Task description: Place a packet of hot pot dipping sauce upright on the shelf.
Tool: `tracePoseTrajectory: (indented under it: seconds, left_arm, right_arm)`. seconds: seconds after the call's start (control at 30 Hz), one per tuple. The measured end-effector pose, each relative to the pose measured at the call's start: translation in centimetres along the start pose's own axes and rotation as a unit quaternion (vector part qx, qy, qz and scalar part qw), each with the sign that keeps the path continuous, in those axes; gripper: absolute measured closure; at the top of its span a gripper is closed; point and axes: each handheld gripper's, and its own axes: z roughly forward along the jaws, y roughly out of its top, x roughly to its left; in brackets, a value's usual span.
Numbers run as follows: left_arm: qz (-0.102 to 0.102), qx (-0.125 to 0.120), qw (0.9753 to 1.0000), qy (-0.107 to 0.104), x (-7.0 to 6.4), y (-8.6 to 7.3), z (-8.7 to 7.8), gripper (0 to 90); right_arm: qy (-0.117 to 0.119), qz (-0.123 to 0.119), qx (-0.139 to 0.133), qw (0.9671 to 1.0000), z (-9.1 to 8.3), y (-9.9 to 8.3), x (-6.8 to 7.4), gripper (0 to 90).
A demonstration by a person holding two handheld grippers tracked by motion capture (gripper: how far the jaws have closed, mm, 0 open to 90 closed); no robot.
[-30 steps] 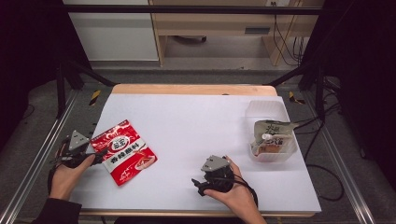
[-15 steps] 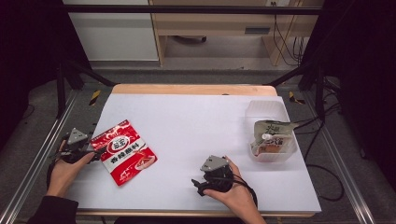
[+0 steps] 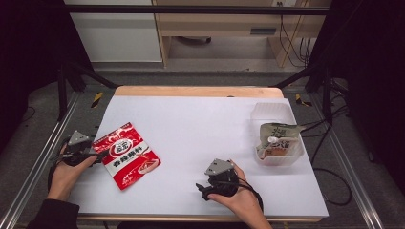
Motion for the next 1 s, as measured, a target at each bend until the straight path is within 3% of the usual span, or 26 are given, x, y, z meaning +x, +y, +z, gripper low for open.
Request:
tracePoseTrajectory:
  seconds: [0.3,0.4,0.67,0.87,1.0]
  left_arm:
    - [-0.013,-0.007,0.9998,-0.011,0.1,0.0,0.2,16.7]
    - [-0.031,-0.013,0.9993,-0.018,0.2,0.1,0.0,18.1]
    - [-0.055,-0.031,0.9964,-0.056,-0.1,0.4,-1.1,27.9]
    - [-0.062,-0.015,0.9951,-0.075,-0.5,0.6,-1.3,30.9]
    - [-0.064,-0.001,0.9957,-0.067,-0.4,0.5,-0.6,29.0]
  right_arm:
    - [0.001,0.001,-0.001,1.0000,0.0,0.0,0.0,14.4]
    - [0.001,0.000,-0.001,1.0000,0.0,0.0,-0.1,14.5]
    - [0.000,-0.001,-0.001,1.0000,-0.1,0.0,-0.1,14.5]
    - [-0.002,0.001,-0.002,1.0000,-0.2,-0.1,-0.4,14.7]
    - [0.001,-0.001,0.000,1.0000,-0.1,-0.1,-0.4,14.9]
